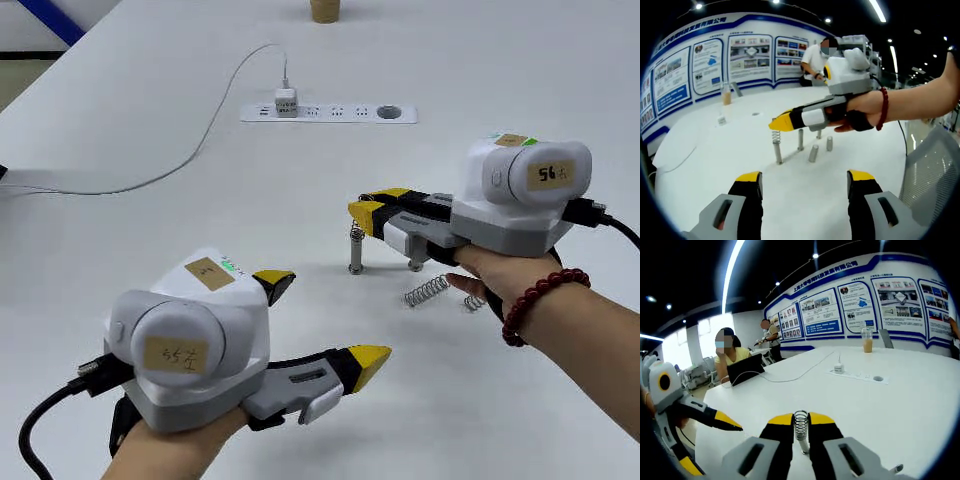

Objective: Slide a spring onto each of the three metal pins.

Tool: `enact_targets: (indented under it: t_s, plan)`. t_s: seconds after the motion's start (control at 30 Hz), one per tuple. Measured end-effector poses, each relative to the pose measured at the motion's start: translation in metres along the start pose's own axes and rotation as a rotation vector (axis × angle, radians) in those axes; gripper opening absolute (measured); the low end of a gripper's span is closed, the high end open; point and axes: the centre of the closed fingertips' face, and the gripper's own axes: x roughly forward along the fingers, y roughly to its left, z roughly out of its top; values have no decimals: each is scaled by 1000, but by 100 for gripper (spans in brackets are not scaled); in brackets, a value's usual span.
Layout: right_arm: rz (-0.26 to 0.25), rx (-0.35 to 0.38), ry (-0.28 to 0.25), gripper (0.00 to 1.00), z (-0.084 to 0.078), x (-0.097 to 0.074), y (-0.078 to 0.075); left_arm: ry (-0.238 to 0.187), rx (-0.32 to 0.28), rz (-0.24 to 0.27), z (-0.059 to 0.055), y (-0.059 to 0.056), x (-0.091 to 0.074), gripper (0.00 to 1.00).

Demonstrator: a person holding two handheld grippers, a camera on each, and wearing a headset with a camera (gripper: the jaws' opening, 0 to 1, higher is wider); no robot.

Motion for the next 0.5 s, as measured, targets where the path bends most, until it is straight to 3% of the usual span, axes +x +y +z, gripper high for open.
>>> enact_targets:
  t_s: [0.2, 0.5]
  plan:
    - [-17, -64, 22, 12, -6, 2, 3, 3, -6, 0, -2, 0, 0, 69]
    - [-27, -105, 72, 12, -23, 8, 3, 13, -20, 8, -6, 3, 0, 68]
